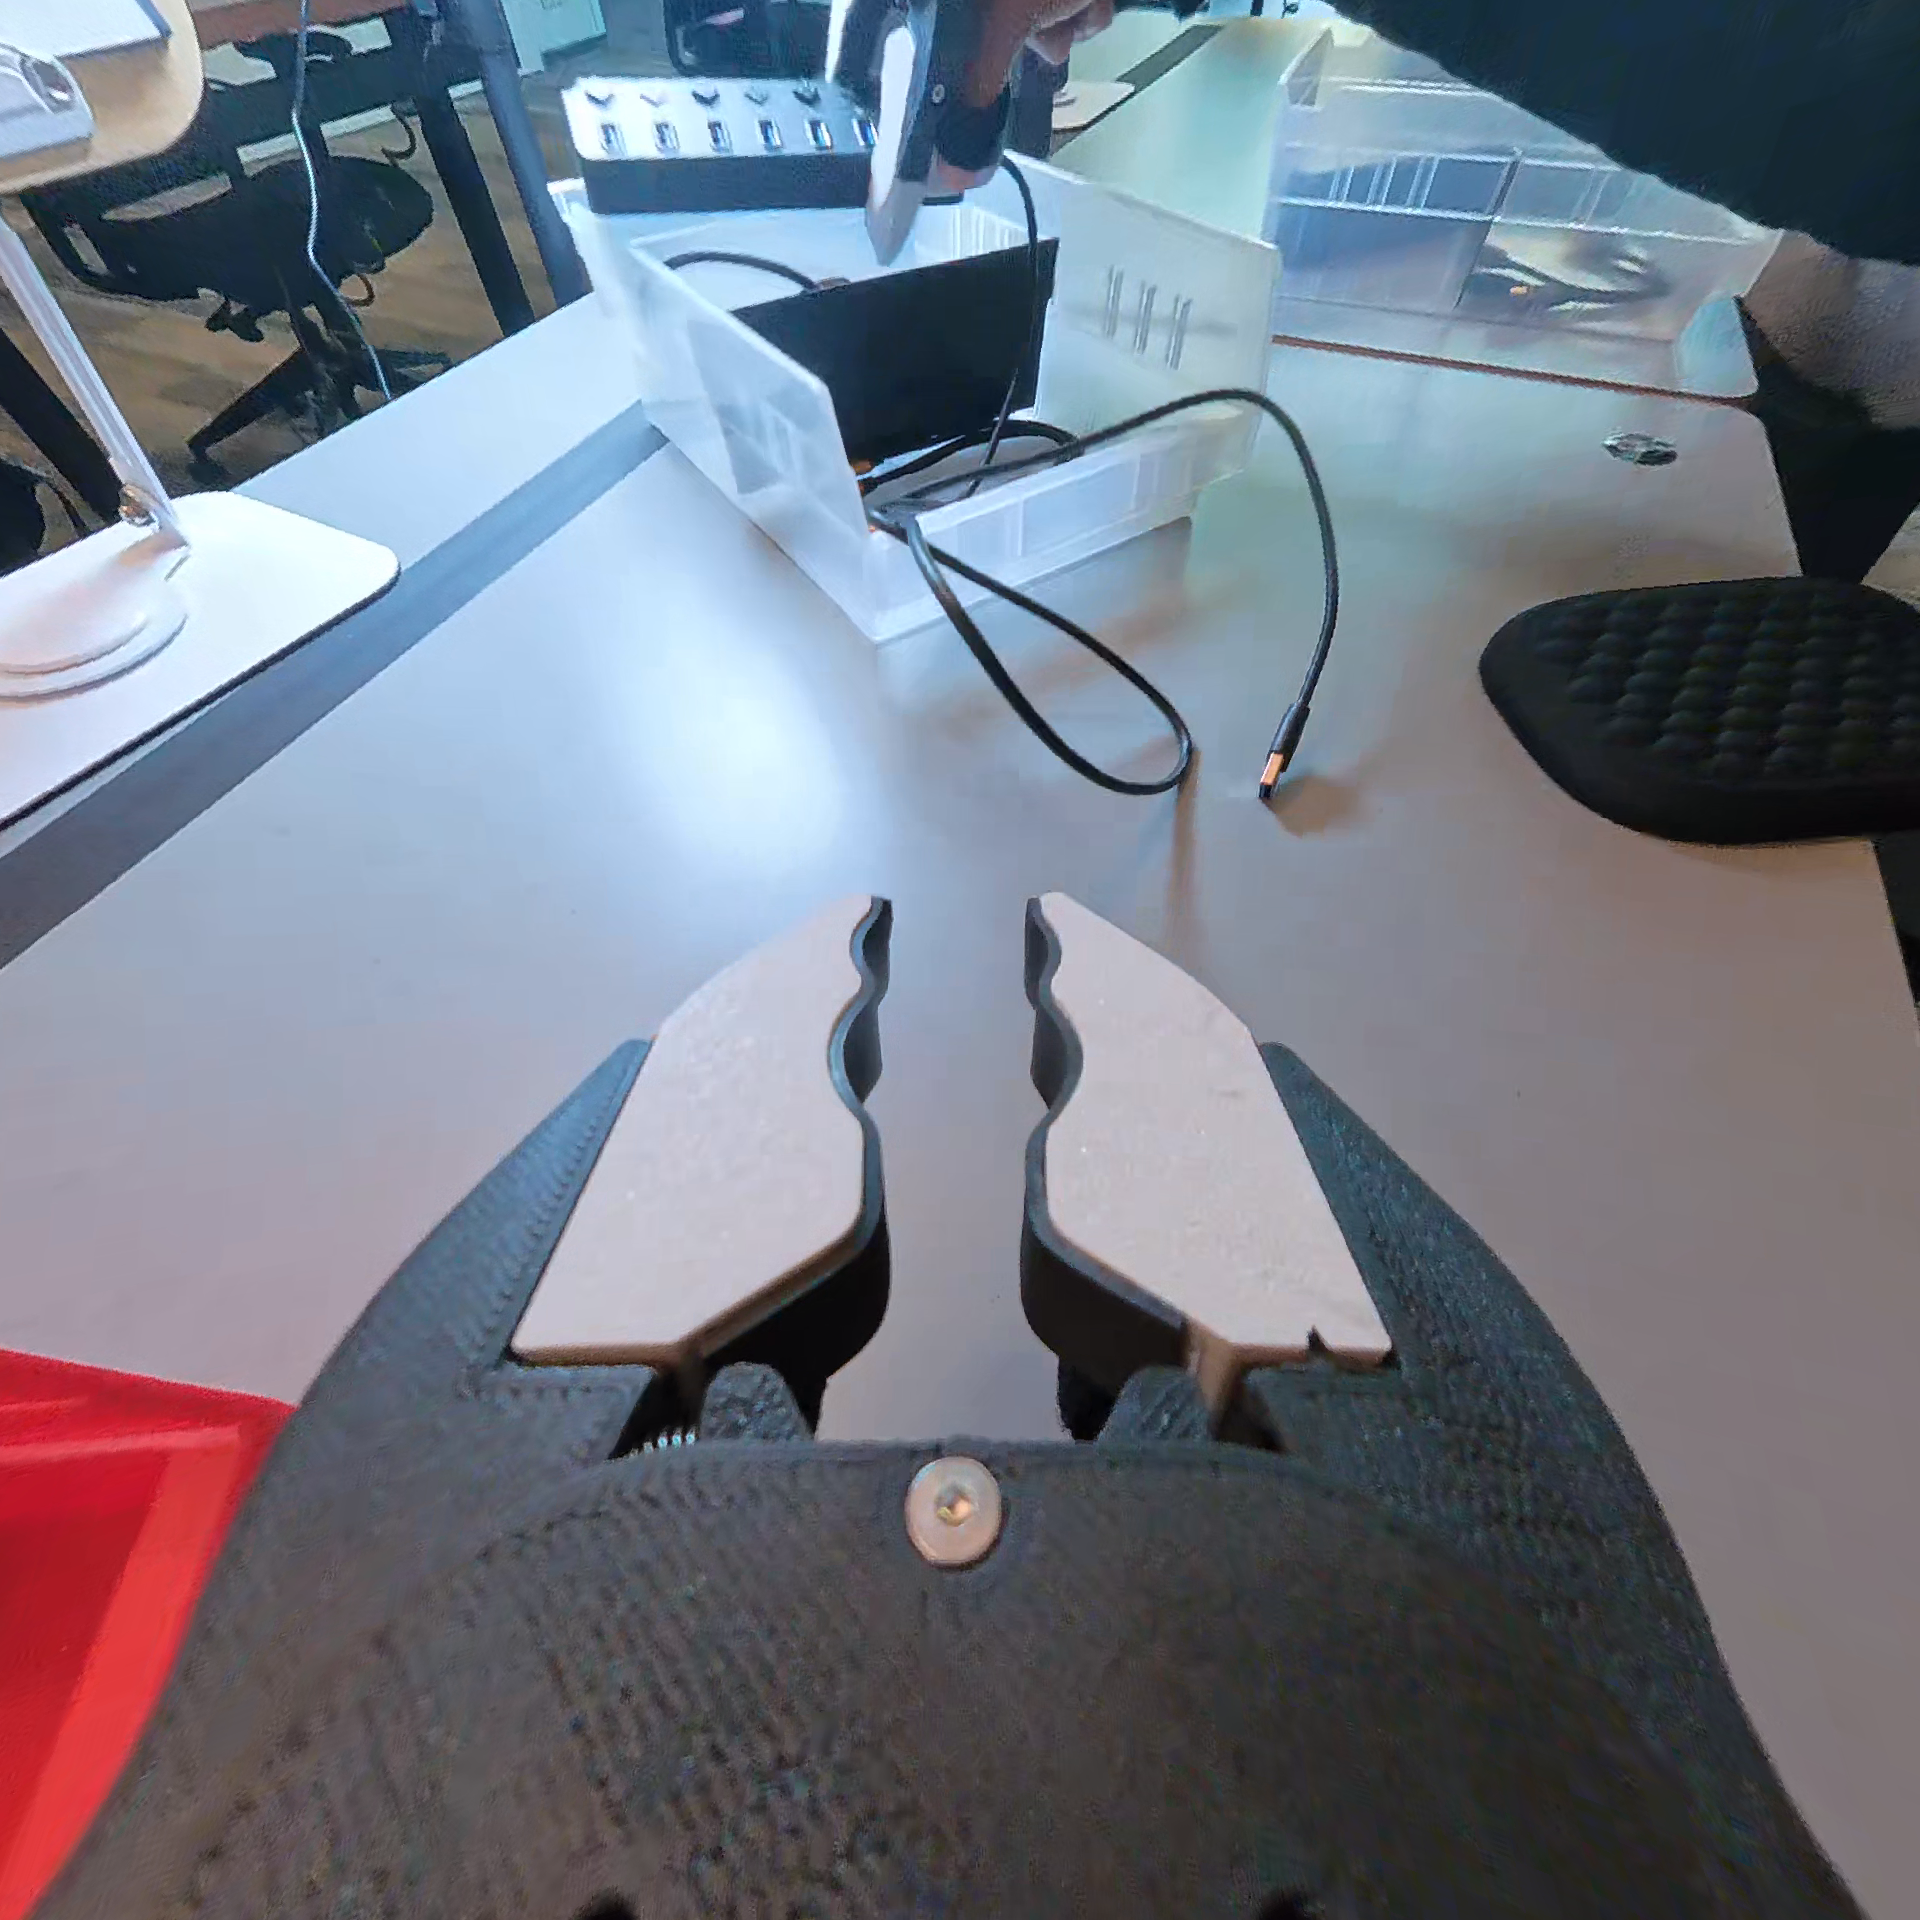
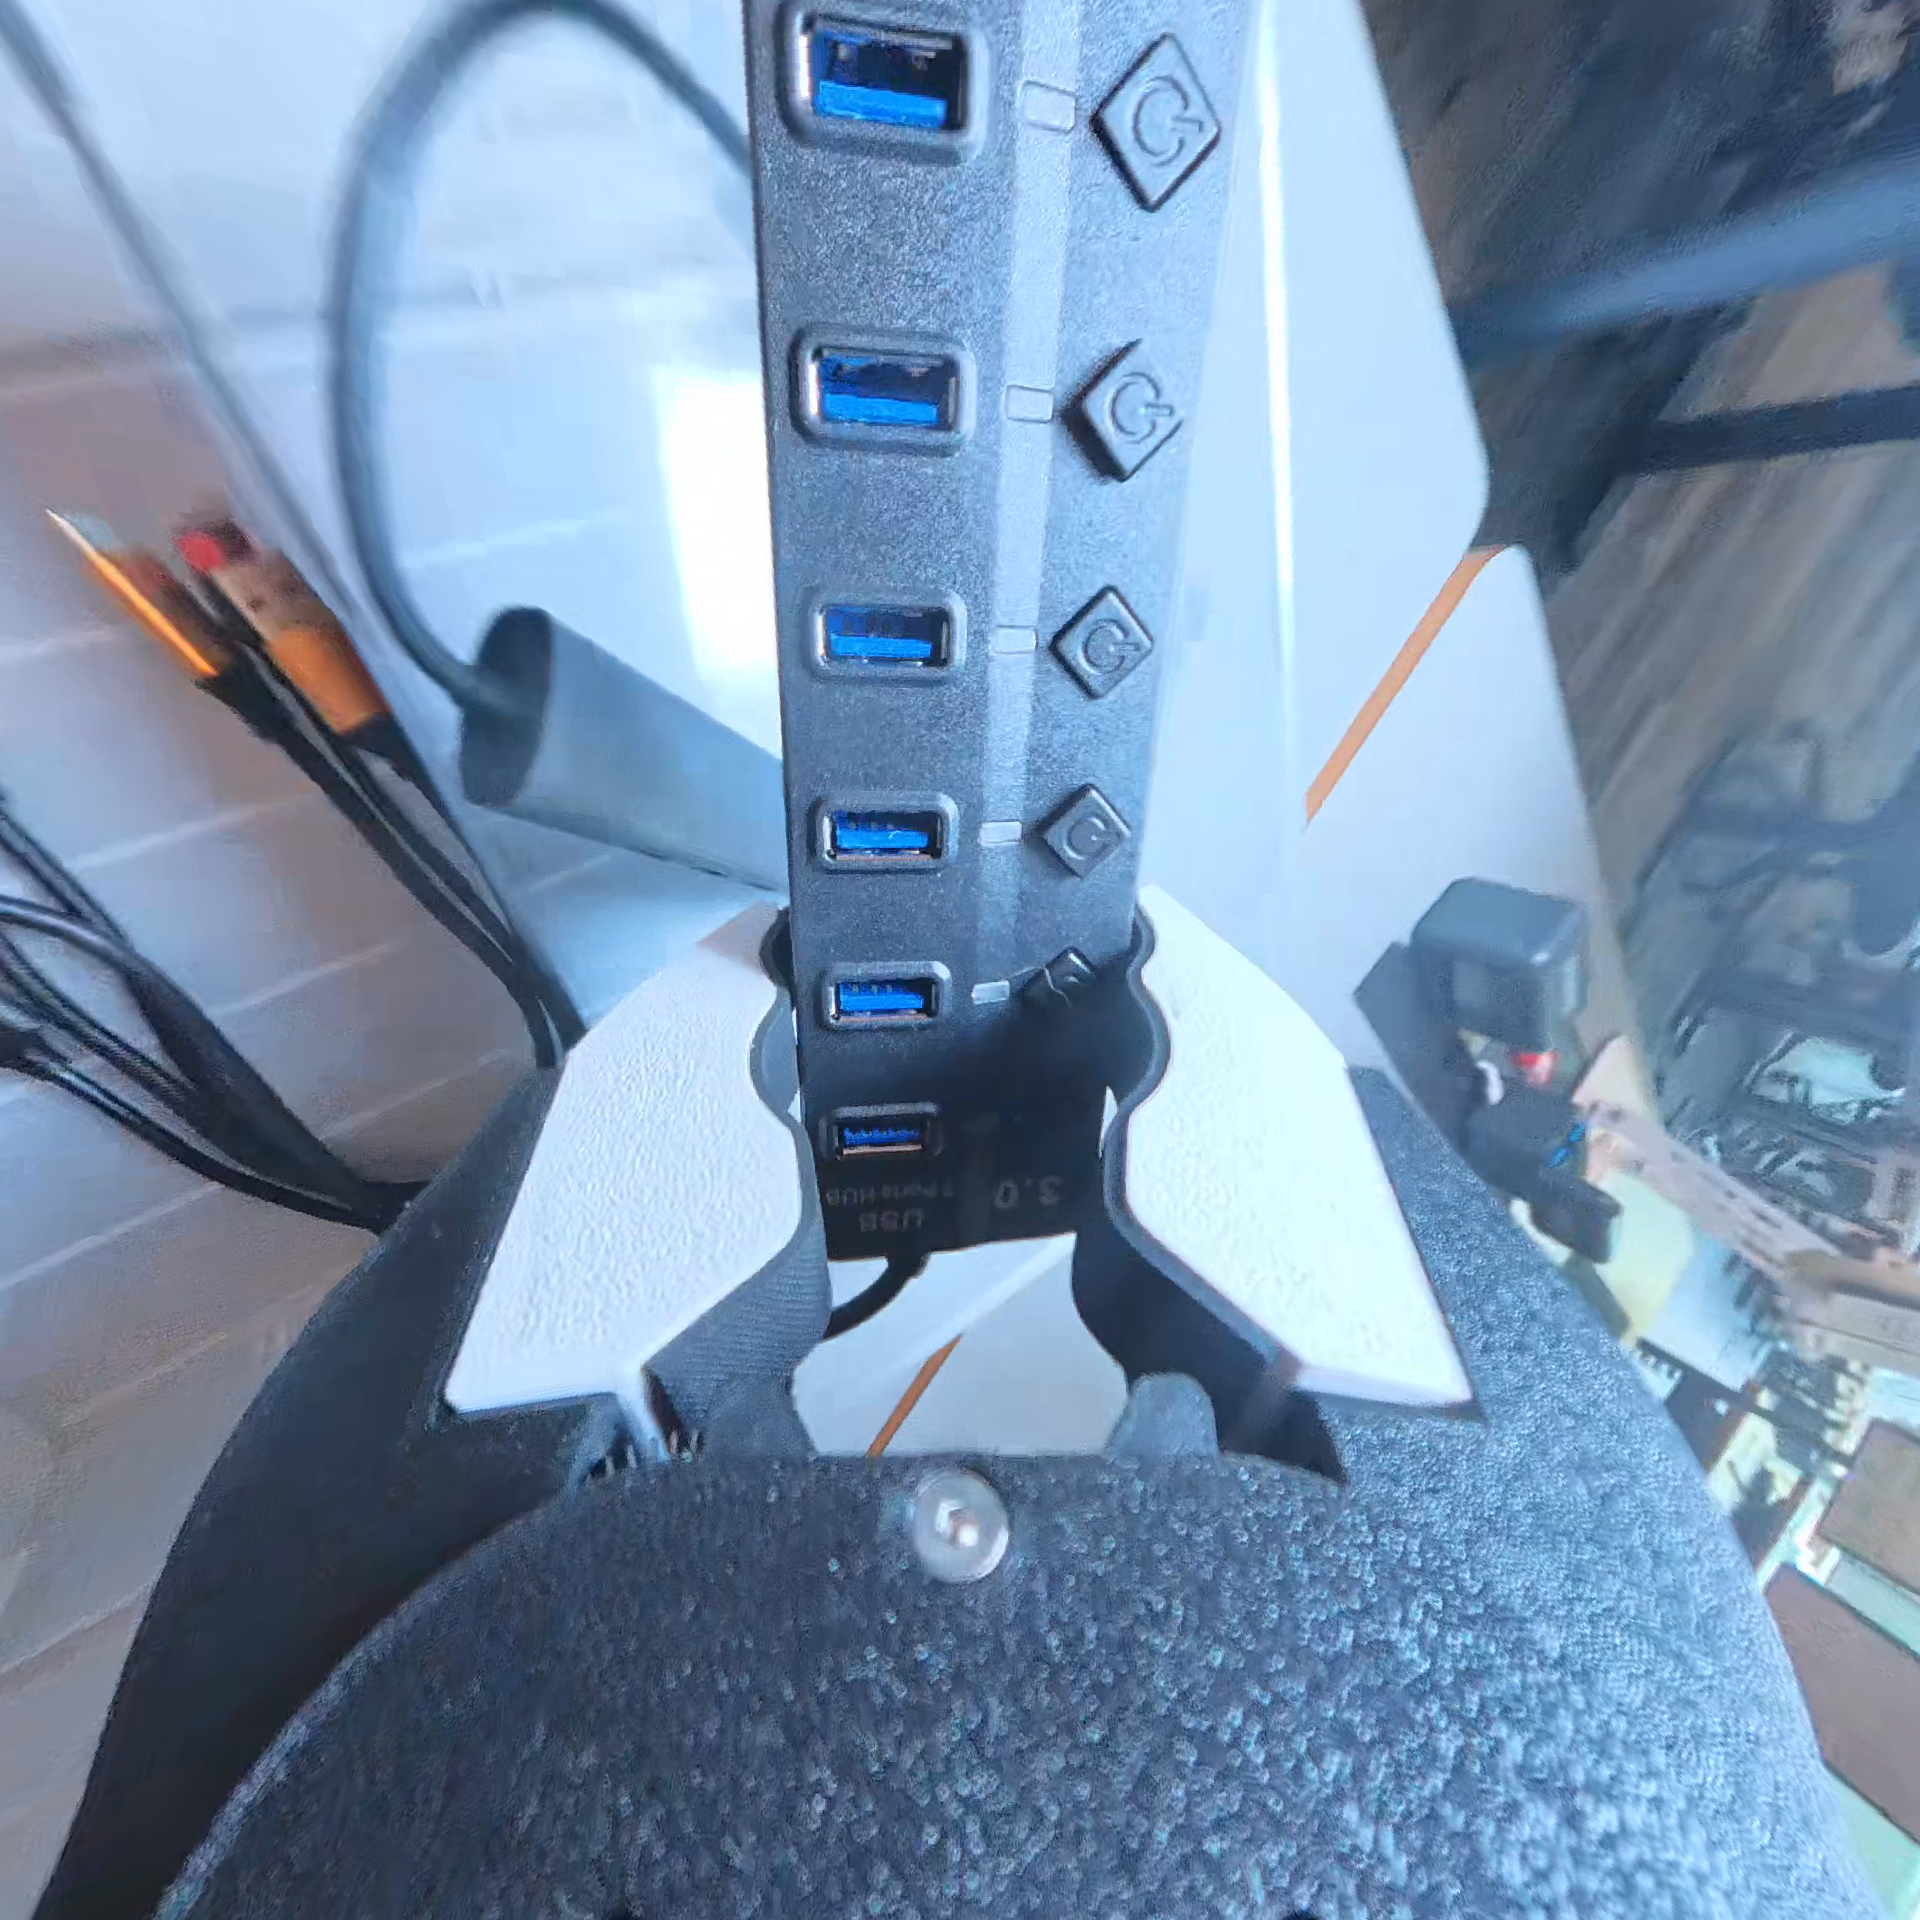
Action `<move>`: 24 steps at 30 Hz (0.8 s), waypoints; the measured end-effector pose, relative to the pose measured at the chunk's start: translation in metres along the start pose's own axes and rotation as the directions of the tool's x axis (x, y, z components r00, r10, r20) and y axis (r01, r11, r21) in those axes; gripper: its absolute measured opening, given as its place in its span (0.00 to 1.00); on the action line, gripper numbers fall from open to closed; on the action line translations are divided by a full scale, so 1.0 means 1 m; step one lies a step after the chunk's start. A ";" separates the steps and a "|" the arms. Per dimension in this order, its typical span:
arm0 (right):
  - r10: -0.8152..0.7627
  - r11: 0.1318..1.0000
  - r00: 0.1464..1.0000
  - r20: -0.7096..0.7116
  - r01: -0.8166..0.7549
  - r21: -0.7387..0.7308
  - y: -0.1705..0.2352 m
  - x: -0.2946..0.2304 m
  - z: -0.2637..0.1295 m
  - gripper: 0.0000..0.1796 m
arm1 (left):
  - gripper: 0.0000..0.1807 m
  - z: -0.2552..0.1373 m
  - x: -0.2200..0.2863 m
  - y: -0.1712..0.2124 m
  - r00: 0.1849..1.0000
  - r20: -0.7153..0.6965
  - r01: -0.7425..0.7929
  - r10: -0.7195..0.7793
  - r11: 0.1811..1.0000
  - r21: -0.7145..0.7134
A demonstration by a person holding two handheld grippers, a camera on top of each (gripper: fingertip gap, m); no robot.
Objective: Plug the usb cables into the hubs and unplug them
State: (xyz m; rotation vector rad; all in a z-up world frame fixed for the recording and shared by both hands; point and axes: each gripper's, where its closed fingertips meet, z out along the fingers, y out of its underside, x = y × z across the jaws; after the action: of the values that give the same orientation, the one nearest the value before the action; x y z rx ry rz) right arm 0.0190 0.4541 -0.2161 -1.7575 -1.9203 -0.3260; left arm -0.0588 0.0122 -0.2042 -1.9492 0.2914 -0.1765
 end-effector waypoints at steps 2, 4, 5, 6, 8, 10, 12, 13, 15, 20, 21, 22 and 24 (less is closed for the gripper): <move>0.030 0.999 0.999 0.039 -0.029 -0.029 0.007 0.000 0.013 0.32 | 0.14 0.001 -0.002 0.004 1.000 -0.002 0.007 -0.007 1.000 -0.005; 0.053 0.998 0.999 0.008 -0.053 0.025 0.003 0.009 0.010 0.34 | 0.14 0.001 -0.006 0.007 1.000 0.003 0.012 -0.012 1.000 -0.010; 0.063 0.995 0.998 -0.003 -0.062 0.072 -0.002 0.012 0.001 0.36 | 0.14 0.001 -0.008 0.008 1.000 0.004 0.014 -0.014 1.000 -0.013; 0.065 0.990 0.998 -0.011 -0.063 0.129 -0.010 0.014 -0.013 0.36 | 0.14 0.001 -0.009 0.010 1.000 0.005 0.018 -0.017 1.000 -0.016; 0.020 0.966 1.000 0.005 -0.020 0.256 -0.028 0.004 -0.048 0.35 | 0.14 0.002 -0.012 0.013 1.000 0.004 0.027 -0.027 0.999 -0.022; -0.110 0.924 0.991 0.079 0.073 0.377 -0.045 -0.034 -0.084 0.33 | 0.14 0.003 -0.013 0.015 0.999 -0.001 0.032 -0.032 0.999 -0.026; -0.289 0.881 0.939 0.189 0.183 0.436 -0.049 -0.093 -0.110 0.32 | 0.14 0.005 -0.011 0.016 1.000 -0.006 0.028 -0.028 0.999 -0.031; -0.361 0.869 0.901 0.238 0.233 0.436 -0.046 -0.122 -0.114 0.33 | 0.14 0.005 -0.010 0.016 1.000 -0.008 0.024 -0.024 0.999 -0.033; -0.448 0.855 0.833 0.324 0.294 0.426 -0.044 -0.168 -0.111 0.33 | 0.14 0.006 -0.007 0.016 1.000 -0.016 0.015 -0.016 0.999 -0.034; -0.455 0.870 0.774 0.440 0.283 0.403 -0.062 -0.215 -0.074 0.30 | 0.14 0.005 -0.004 0.015 1.000 -0.003 -0.013 0.013 0.999 -0.031; -0.453 0.873 0.765 0.458 0.275 0.404 -0.066 -0.219 -0.070 0.26 | 0.14 0.004 -0.004 0.015 1.000 -0.002 -0.016 0.016 0.999 -0.032; -0.455 0.873 0.755 0.472 0.275 0.402 -0.069 -0.220 -0.069 0.18 | 0.14 0.004 -0.004 0.015 1.000 0.002 -0.020 0.020 0.999 -0.035; -0.484 0.861 0.740 0.468 0.304 0.409 -0.070 -0.219 -0.070 0.11 | 0.14 0.004 -0.006 0.017 1.000 0.010 -0.027 0.027 0.999 -0.041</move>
State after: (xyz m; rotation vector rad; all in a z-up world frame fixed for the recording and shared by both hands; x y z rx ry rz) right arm -0.0280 0.2224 -0.2591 -1.2955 -2.6014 0.3892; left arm -0.0655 0.0108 -0.2210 -1.9846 0.3165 -0.1438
